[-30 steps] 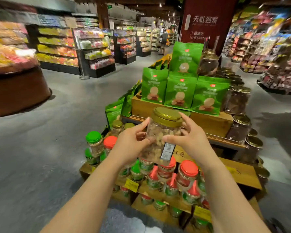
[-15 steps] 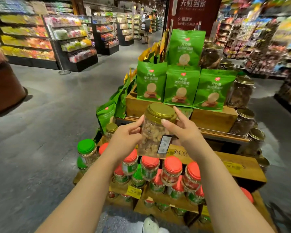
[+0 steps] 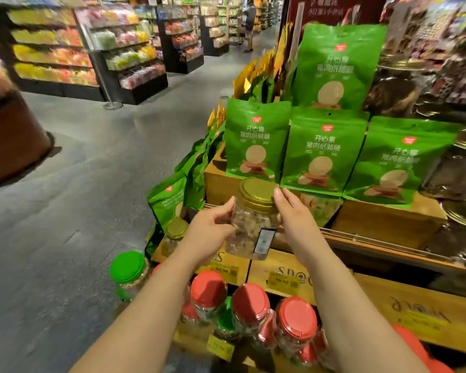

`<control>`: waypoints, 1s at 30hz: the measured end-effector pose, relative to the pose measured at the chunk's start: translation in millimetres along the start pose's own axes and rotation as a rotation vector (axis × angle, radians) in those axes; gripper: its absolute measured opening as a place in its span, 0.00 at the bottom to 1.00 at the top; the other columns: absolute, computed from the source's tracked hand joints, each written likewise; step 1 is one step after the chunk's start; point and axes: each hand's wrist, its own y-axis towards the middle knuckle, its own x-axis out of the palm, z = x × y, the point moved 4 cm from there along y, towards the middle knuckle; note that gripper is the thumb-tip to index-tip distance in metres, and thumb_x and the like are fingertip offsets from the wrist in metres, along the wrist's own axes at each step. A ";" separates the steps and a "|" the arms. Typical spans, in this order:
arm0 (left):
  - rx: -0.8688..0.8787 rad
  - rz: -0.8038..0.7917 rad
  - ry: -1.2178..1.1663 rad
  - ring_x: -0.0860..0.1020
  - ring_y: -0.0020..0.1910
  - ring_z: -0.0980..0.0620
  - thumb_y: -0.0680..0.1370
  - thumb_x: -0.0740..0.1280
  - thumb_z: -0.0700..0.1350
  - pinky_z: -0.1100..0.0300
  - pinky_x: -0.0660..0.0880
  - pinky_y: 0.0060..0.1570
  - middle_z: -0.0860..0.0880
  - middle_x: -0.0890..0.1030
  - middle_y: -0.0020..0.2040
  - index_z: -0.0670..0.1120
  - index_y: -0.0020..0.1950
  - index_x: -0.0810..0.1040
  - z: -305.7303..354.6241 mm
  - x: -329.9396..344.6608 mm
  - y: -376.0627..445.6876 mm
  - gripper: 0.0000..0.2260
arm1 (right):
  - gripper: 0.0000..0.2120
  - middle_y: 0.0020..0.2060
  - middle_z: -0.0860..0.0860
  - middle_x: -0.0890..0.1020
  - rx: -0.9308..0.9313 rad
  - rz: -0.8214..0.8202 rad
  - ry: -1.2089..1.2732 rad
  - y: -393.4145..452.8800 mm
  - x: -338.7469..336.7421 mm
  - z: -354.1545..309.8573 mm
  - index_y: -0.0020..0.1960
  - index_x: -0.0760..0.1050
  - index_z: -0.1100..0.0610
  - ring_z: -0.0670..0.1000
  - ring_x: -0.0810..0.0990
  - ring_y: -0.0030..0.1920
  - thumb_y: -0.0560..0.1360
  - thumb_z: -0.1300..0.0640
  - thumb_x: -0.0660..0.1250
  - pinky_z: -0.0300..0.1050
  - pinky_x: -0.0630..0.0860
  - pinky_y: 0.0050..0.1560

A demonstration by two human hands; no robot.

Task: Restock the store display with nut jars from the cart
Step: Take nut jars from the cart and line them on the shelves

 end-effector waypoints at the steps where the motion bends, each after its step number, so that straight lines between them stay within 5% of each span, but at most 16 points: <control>1: -0.017 -0.010 -0.004 0.76 0.52 0.72 0.75 0.65 0.30 0.73 0.73 0.50 0.60 0.80 0.63 0.53 0.76 0.70 -8.7 2.7 11.3 0.33 | 0.40 0.71 0.45 0.75 0.035 -0.003 -0.002 12.8 1.4 8.0 0.77 0.65 0.43 0.51 0.80 0.63 0.71 0.25 0.64 0.63 0.79 0.62; 6: -0.098 -0.060 0.003 0.77 0.59 0.60 0.70 0.66 0.38 0.66 0.75 0.55 0.57 0.78 0.68 0.54 0.77 0.69 -51.9 9.9 56.1 0.35 | 0.12 0.57 0.40 0.84 0.176 -0.055 0.048 55.0 11.5 38.8 0.62 0.77 0.38 0.48 0.82 0.60 0.81 0.39 0.63 0.60 0.74 0.67; 10: -0.169 -0.123 -0.032 0.76 0.65 0.58 0.76 0.61 0.25 0.73 0.74 0.50 0.51 0.76 0.71 0.50 0.79 0.66 -94.2 15.6 93.8 0.35 | 0.22 0.62 0.40 0.82 0.253 -0.038 0.057 90.6 25.5 73.5 0.71 0.73 0.41 0.47 0.79 0.63 0.79 0.39 0.67 0.57 0.72 0.69; 13: -0.255 -0.177 -0.089 0.71 0.73 0.51 0.75 0.59 0.23 0.70 0.74 0.54 0.45 0.71 0.76 0.48 0.81 0.62 -130.7 24.0 115.4 0.37 | 0.24 0.70 0.42 0.75 0.290 0.046 0.014 111.2 34.5 96.6 0.74 0.71 0.43 0.46 0.77 0.64 0.79 0.42 0.68 0.47 0.73 0.57; 17: -0.338 -0.228 -0.135 0.71 0.73 0.50 0.74 0.58 0.23 0.73 0.68 0.53 0.47 0.71 0.76 0.45 0.82 0.60 -169.1 37.4 136.0 0.38 | 0.08 0.61 0.40 0.81 0.298 0.061 -0.072 134.5 39.8 123.0 0.58 0.76 0.35 0.45 0.79 0.60 0.81 0.46 0.68 0.45 0.74 0.56; 23: -0.397 -0.241 -0.149 0.76 0.58 0.70 0.73 0.61 0.23 0.63 0.73 0.60 0.54 0.78 0.67 0.50 0.79 0.61 -217.6 45.8 165.0 0.39 | 0.16 0.57 0.45 0.82 0.347 0.078 -0.086 159.9 43.4 166.7 0.66 0.75 0.45 0.45 0.81 0.56 0.80 0.49 0.70 0.44 0.80 0.51; 27: -0.404 -0.264 -0.087 0.78 0.56 0.71 0.73 0.63 0.25 0.60 0.75 0.63 0.66 0.80 0.57 0.61 0.71 0.64 -245.5 50.4 176.2 0.37 | 0.18 0.54 0.50 0.83 0.425 0.077 -0.073 175.5 48.4 195.9 0.67 0.73 0.50 0.45 0.83 0.49 0.79 0.53 0.72 0.41 0.80 0.44; 30: -0.414 -0.283 -0.034 0.77 0.61 0.67 0.69 0.64 0.31 0.57 0.72 0.68 0.65 0.82 0.59 0.60 0.71 0.69 -266.7 52.5 181.0 0.35 | 0.20 0.53 0.51 0.81 0.445 0.057 -0.095 187.7 51.2 214.5 0.66 0.72 0.49 0.50 0.82 0.52 0.78 0.55 0.73 0.50 0.82 0.54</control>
